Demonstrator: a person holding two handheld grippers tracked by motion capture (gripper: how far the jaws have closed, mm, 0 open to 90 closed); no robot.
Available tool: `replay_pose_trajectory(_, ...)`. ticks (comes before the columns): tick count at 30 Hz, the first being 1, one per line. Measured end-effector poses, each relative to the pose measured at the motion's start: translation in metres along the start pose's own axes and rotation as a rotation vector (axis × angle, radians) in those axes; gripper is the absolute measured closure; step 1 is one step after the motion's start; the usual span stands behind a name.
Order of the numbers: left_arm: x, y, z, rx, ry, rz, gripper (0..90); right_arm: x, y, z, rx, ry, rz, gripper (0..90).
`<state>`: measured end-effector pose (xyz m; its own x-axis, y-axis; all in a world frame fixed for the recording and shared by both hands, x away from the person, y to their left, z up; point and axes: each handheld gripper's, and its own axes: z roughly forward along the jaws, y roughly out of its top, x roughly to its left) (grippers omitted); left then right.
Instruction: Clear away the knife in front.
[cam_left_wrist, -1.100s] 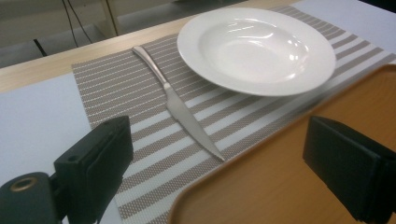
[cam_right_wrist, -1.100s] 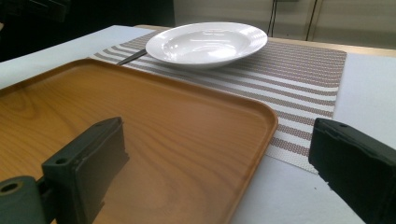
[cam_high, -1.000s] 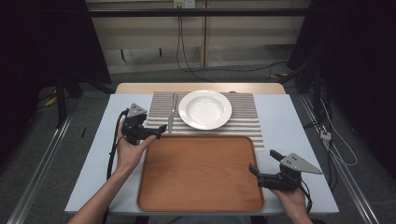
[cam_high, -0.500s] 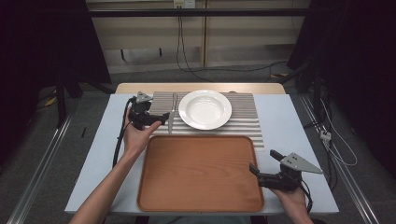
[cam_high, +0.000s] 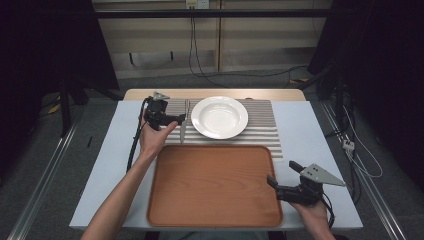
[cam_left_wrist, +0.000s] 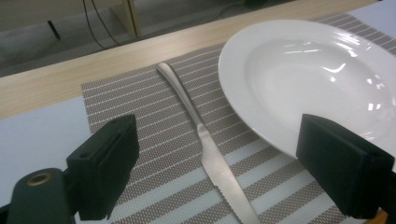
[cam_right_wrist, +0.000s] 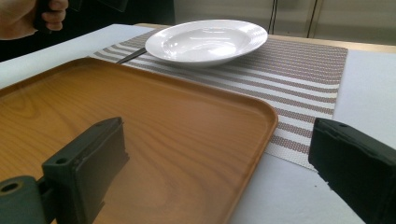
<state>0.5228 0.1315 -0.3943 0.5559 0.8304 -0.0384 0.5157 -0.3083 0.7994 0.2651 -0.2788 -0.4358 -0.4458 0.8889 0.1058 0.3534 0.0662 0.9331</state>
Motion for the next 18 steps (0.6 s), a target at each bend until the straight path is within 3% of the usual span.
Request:
replay_pose_trajectory(6,0.008,0.004,0.019,0.004,0.008,-0.059,19.8,0.000,0.000,0.000,0.000,0.002,0.000,4.2)
replay_pose_trajectory(9,0.011,0.008,0.030,0.050,0.039,-0.057,25.0,-0.002,-0.001,0.002,0.006,0.005,0.008,4.0)
replay_pose_trajectory(11,0.012,0.010,0.037,0.056,0.041,-0.068,31.4,-0.003,-0.002,0.002,0.005,0.009,0.019,4.0)
replay_pose_trajectory(13,0.013,0.012,0.043,0.068,0.047,-0.053,33.1,-0.004,-0.002,0.001,0.007,0.009,0.020,4.0)
replay_pose_trajectory(18,0.018,0.015,0.058,0.096,0.050,-0.068,38.7,-0.003,-0.002,0.003,0.008,0.014,0.014,3.9)
